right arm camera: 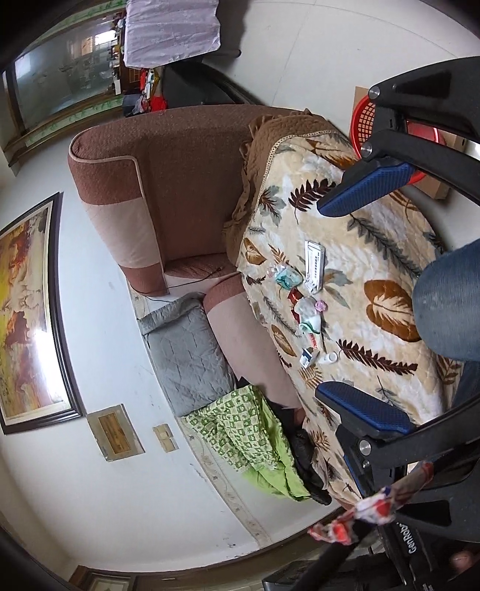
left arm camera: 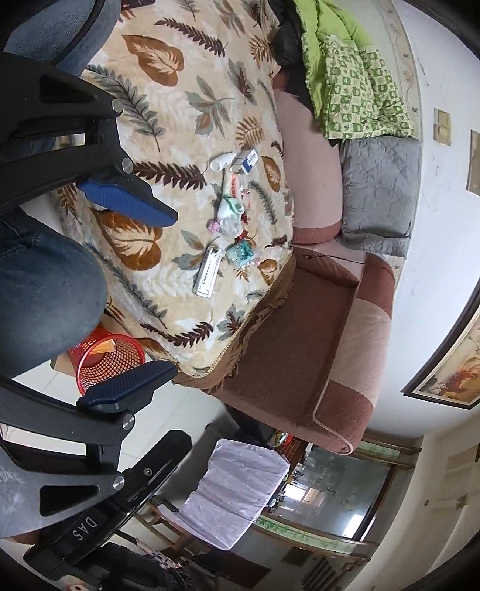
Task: Collect trash
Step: 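Move both tools back over the items on the sofa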
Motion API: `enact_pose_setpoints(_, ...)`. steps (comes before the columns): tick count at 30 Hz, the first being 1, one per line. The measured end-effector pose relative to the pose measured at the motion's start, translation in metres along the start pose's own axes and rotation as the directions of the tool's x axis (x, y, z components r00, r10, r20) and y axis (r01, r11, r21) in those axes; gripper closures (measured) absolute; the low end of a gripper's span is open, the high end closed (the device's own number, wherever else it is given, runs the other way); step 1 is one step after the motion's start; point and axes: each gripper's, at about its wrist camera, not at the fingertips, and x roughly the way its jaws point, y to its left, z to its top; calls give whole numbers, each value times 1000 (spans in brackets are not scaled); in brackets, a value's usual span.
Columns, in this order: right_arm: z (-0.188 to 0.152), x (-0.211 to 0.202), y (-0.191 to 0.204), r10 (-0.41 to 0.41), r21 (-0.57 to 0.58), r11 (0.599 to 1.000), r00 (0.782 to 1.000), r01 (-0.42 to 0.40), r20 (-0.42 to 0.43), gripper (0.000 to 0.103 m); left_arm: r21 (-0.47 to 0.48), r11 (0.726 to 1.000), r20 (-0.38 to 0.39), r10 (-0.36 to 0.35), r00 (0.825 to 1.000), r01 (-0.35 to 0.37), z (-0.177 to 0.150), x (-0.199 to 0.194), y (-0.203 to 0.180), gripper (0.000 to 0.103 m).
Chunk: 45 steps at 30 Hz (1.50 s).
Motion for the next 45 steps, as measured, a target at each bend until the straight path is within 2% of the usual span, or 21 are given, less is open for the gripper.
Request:
enact_pose_setpoints(7, 8, -22, -5, -39, 28, 999, 998, 38, 41, 9, -10, 999, 63, 31, 998, -30, 7, -30, -3, 29)
enact_pose_setpoints(12, 9, -31, -7, -35, 34, 999, 998, 34, 50, 8, -18, 999, 94, 41, 995, -39, 11, -44, -6, 29)
enact_pose_setpoints(19, 9, -35, -10, -36, 44, 998, 998, 34, 57, 8, 3, 999, 94, 32, 995, -32, 9, -45, -11, 29)
enact_pose_setpoints(27, 5, -24, -13, 1, 67, 998, 1000, -2, 24, 8, -23, 999, 77, 24, 997, -22, 4, -42, -2, 29)
enact_pose_setpoints(35, 7, -21, -7, -1, 54, 999, 1000, 0, 21, 8, 17, 1000, 67, 8, 998, -9, 6, -43, -10, 29)
enact_pose_setpoints(41, 6, -20, -3, 5, 46, 999, 1000, -6, 17, 8, 12, 1000, 67, -1, 998, 0, 6, -42, -13, 29)
enact_pose_setpoints(45, 12, -16, -3, 1, 26, 1000, 1000, -2, 25, 8, 29, 1000, 78, 10, 997, -13, 12, -39, -8, 29)
